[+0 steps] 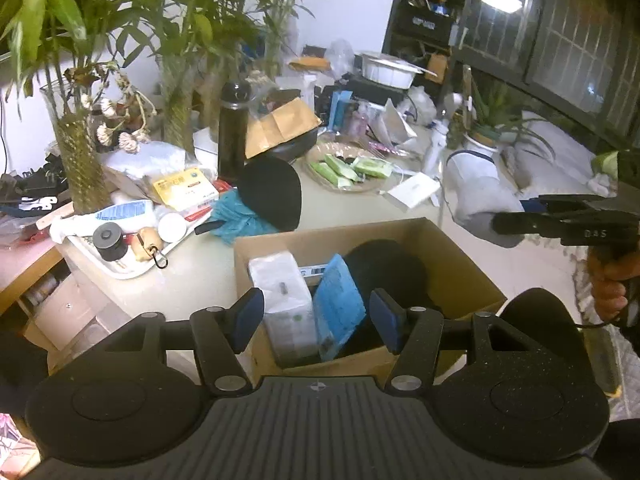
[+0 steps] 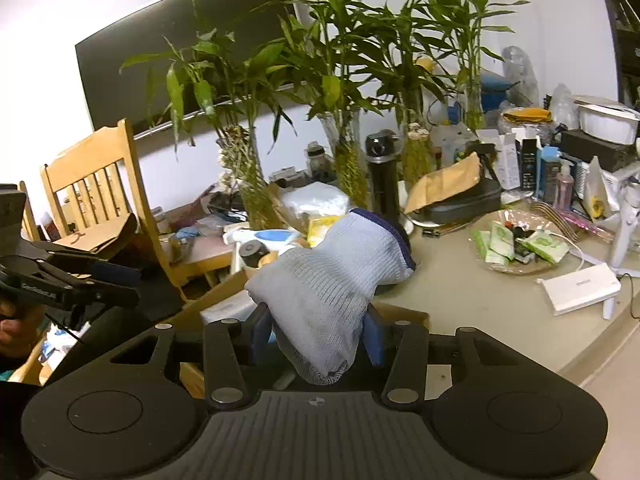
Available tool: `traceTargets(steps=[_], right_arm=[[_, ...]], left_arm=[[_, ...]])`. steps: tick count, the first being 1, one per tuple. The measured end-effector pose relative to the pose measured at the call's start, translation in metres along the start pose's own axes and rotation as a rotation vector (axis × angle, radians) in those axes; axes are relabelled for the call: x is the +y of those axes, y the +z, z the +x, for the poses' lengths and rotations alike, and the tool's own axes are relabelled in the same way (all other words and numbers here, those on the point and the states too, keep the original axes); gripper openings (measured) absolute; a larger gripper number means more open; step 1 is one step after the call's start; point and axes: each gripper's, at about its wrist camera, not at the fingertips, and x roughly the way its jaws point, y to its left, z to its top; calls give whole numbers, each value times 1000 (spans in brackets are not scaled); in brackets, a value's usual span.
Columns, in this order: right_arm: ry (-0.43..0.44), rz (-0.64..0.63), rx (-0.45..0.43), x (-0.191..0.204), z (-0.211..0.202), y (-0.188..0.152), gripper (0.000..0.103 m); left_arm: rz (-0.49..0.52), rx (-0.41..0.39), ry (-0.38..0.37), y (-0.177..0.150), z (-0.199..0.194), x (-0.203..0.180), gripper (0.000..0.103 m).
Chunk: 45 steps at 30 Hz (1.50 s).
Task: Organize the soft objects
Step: 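Open the left tool to drop the packet while the right tool lowers the glove into the box, then move both tools from the box to the black round pad and teal bath pouf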
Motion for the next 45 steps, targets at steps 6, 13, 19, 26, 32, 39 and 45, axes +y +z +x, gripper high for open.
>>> traceTargets(steps=[6, 13, 19, 26, 32, 39, 45], right_arm=[[50, -43, 2, 19, 4, 5, 53], [2, -91, 105, 28, 34, -11, 103], [-53, -75, 167, 26, 43, -20, 103], [-106, -51, 201, 20, 41, -30, 103], [-108, -12, 197, 8, 37, -31, 103], [-109, 14, 184, -7, 35, -22, 103], [-150, 18, 175, -14, 36, -15, 103]], left_arm=[[-29, -10, -5, -3, -2, 11, 58], [-32, -20, 3, -9, -6, 15, 58], [4, -2, 49, -15, -3, 16, 58], [-16, 9, 52, -17, 3, 20, 63], [-30, 13, 67, -14, 9, 21, 72], [-76, 18, 95, -7, 20, 24, 73], [-84, 11, 96, -3, 25, 21, 74]])
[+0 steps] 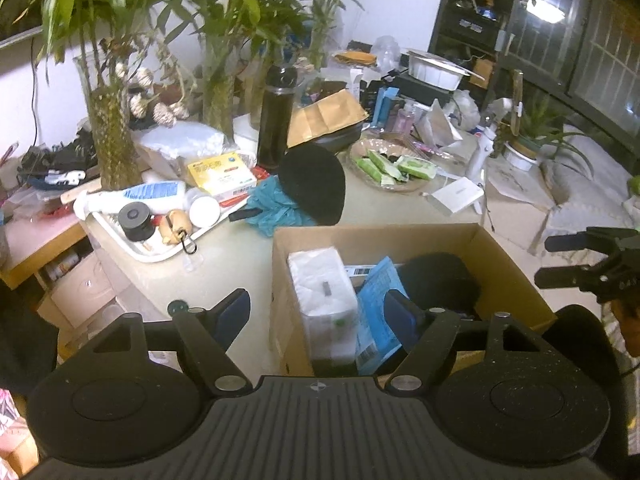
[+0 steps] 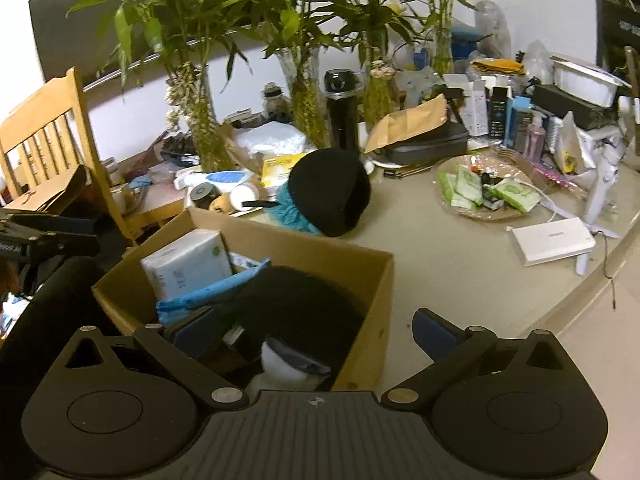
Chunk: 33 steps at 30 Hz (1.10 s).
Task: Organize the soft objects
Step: 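Move both tools from the box to the black round pad and teal bath pouf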
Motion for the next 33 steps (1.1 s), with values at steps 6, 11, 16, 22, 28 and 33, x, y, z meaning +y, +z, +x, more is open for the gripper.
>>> traceTargets(steps=[6, 11, 16, 22, 28, 33], right_arm=[[-13, 20, -17, -5, -1, 1, 103], [-34, 12, -29, -4, 3, 6, 103], [-78, 15, -48, -2, 6, 11, 103], [-162, 18, -26, 1, 16, 16, 103], [-204, 24, -6, -1, 26, 23, 103], [-215, -6, 0, -2, 34, 32, 103]], left_arm=[[34, -15, 8, 5, 2, -6, 80], [54, -23, 2, 9, 2, -5, 80], [99, -25, 5, 11, 5, -4, 80], [131, -38, 4, 14, 7, 2, 80], [140, -62, 6, 19, 7, 9, 80], [140, -85, 6, 22, 11, 13, 80]])
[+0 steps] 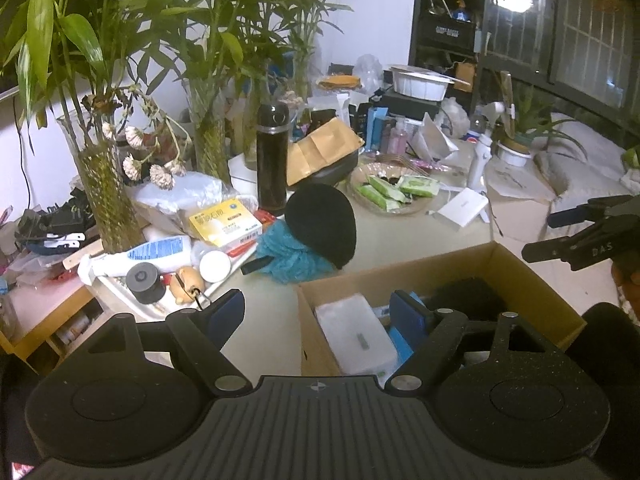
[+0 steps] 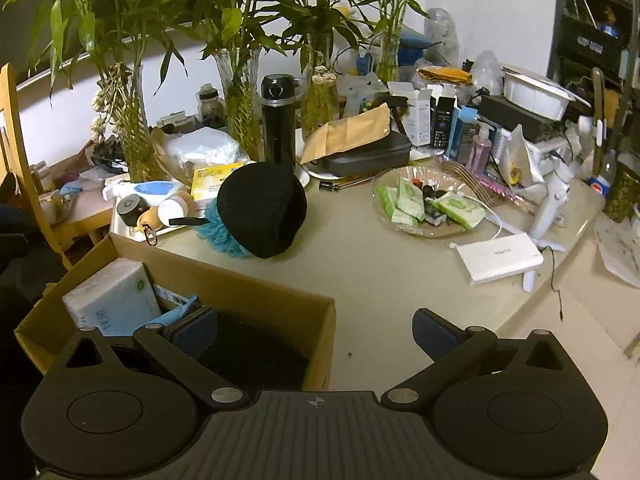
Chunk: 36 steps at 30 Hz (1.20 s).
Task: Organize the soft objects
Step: 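Move both tools from the box to the black round pad and teal bath pouf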
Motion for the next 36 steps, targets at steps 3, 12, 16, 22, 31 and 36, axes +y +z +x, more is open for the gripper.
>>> traceTargets(steps=[3, 12, 16, 22, 31, 36], right_arm=[[-5, -20, -1, -1, 7, 6, 103], [28, -66, -22, -14, 24, 19, 103], [63, -34, -32, -21, 32, 23, 103], [122, 5, -68, -27, 41, 26, 103], [193, 29, -92, -34, 56, 35, 103], [221, 5, -90, -35, 64, 37, 103]], left_arm=[[14, -9, 7, 2, 4, 1, 80], [47, -23, -7, 9, 24, 10, 80], [50, -26, -9, 12, 33, 13, 80], [103, -53, -13, 16, 52, 17, 79], [97, -87, -88, 18, 74, 30, 79], [86, -87, -82, 20, 87, 37, 79]])
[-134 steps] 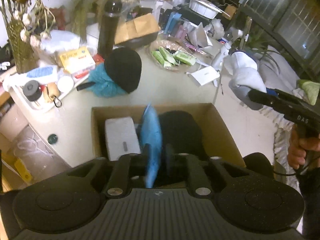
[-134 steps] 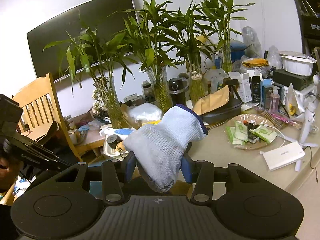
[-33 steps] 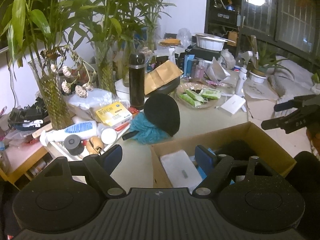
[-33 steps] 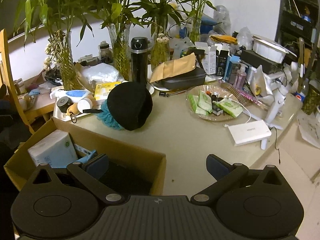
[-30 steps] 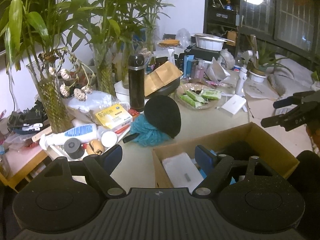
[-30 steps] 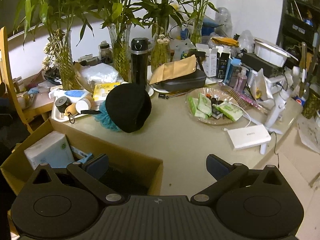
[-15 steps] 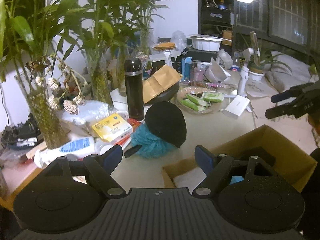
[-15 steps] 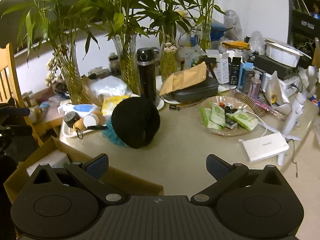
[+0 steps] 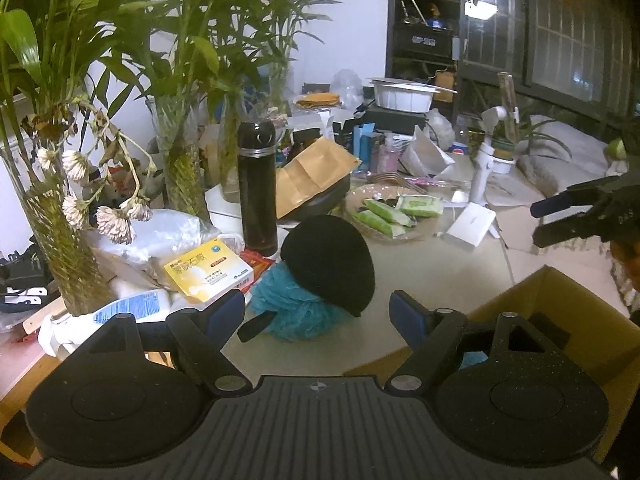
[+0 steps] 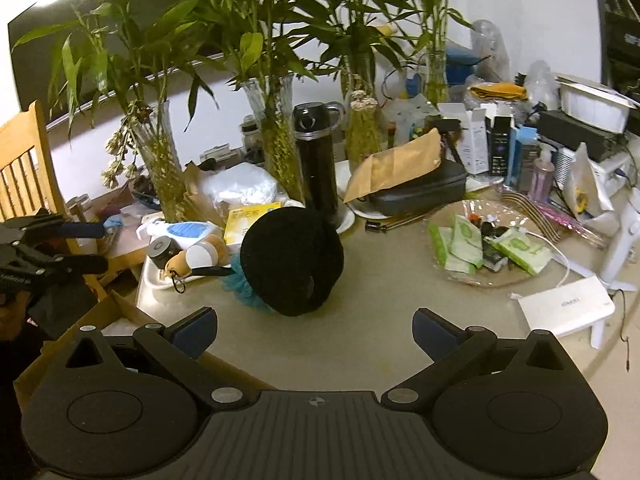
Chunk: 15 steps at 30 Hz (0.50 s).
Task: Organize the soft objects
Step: 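Move both tools from the box to the black round pad and teal bath pouf, then grasp the black round foam pad with the right tool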
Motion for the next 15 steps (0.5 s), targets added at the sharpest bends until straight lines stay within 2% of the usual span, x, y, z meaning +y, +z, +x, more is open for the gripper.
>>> traceTargets(steps=[10, 15], right_arm=[[61, 46, -53, -34, 21, 3, 103], [56, 63, -35, -53, 51, -8, 102]], left_arm=[[-57, -28, -1, -2, 32, 20, 79], [-57, -35, 40, -10, 50, 26, 79]])
